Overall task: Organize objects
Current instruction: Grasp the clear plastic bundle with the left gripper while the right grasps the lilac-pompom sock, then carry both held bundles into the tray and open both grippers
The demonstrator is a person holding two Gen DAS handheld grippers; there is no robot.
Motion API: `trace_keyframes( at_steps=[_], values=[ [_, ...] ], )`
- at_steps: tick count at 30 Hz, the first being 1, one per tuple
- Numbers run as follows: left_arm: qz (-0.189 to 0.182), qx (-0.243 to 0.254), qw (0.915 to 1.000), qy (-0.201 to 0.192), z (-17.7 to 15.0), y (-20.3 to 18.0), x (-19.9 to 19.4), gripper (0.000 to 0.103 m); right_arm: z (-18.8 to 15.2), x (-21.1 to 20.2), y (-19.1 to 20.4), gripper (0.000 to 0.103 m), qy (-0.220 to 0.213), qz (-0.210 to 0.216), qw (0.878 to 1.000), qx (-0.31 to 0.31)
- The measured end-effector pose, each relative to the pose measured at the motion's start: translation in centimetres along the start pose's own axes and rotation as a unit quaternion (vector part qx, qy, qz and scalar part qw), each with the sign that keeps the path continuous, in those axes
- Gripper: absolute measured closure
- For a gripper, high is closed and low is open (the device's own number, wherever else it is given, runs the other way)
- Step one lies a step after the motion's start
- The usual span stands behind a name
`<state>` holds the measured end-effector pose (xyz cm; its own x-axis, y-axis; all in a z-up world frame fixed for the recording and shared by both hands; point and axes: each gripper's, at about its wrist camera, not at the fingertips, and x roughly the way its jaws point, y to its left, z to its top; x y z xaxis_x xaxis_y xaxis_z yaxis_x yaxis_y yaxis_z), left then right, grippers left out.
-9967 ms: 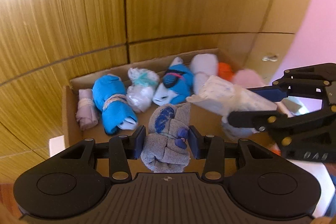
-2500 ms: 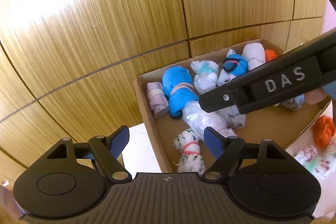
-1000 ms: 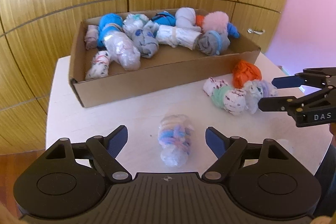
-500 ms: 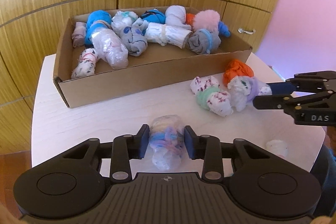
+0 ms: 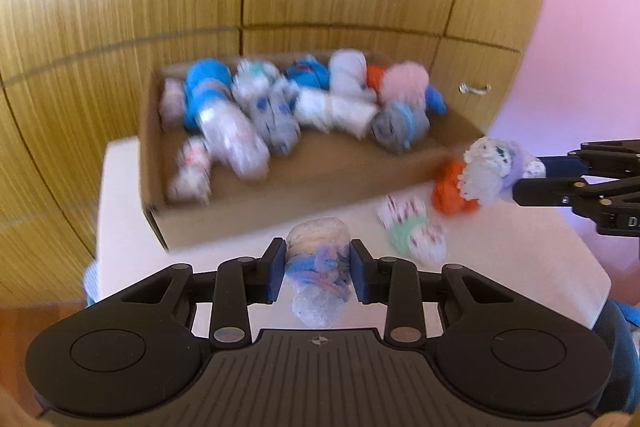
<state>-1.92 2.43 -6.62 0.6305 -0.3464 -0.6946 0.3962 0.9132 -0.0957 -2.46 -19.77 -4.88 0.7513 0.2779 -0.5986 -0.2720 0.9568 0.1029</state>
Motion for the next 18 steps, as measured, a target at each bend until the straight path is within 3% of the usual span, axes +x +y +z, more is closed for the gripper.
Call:
trace_keyframes(
  at_steps=[5,10,18],
  values=[
    [0.003,0.001,0.9999,-0.015,4.1,1.2,0.2,0.062,3.9,1.4,0.0,0.072,-0.014,0.006,1.000,-0.017],
    [0.005,0.002,0.9998,-0.019,7.5,1.7,2.6,0.062,6.6,5.4,-0.5,0.072,0.001,0.016,1.000,-0.020],
    [0.006,0.009,0.9995,0.030,7.3,2.4,8.4,0.062,6.9,11.7,-0.3,0.072,0.053,0.023,0.998,-0.031]
  ],
)
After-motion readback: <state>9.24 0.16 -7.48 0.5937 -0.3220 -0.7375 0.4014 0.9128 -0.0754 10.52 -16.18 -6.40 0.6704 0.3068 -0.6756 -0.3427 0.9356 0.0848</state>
